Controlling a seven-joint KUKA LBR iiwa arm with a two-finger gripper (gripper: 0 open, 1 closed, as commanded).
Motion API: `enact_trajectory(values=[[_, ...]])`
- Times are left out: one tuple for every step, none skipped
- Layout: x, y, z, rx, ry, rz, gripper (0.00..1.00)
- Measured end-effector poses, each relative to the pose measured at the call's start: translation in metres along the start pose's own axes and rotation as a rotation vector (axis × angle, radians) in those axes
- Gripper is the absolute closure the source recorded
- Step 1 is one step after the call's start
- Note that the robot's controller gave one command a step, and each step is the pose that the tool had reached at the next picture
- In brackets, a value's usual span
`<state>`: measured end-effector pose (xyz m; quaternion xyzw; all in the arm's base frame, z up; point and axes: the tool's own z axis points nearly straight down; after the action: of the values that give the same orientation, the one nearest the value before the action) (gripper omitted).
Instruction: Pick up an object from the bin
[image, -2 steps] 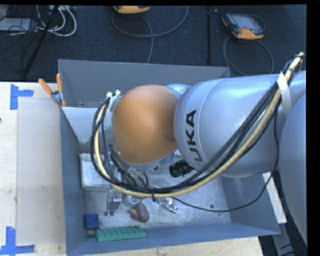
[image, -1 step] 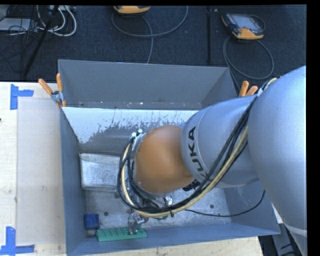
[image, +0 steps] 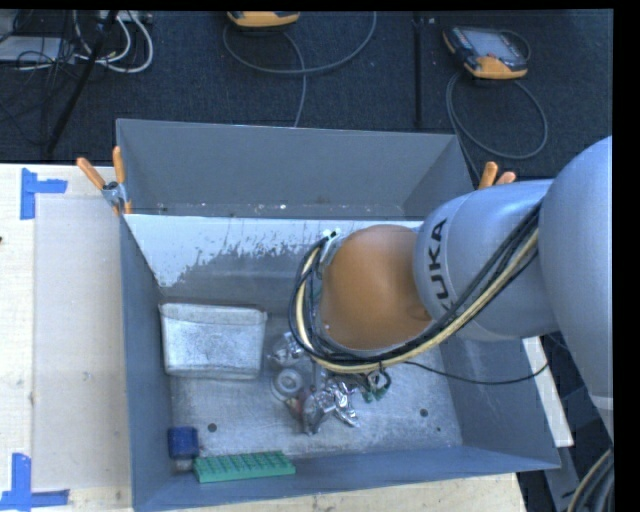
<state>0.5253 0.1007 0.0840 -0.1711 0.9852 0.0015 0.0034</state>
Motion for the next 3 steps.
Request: enact_trajectory(values=[[-0.002, 0.003, -0.004, -0.001, -0.008, 0.0, 1.0], [0.028, -0.1, -0.058, 0.004, 0.006, -0.228, 1.0], [0.027, -0.097, -0.056, -0.001, 0.008, -0.229, 0.0]])
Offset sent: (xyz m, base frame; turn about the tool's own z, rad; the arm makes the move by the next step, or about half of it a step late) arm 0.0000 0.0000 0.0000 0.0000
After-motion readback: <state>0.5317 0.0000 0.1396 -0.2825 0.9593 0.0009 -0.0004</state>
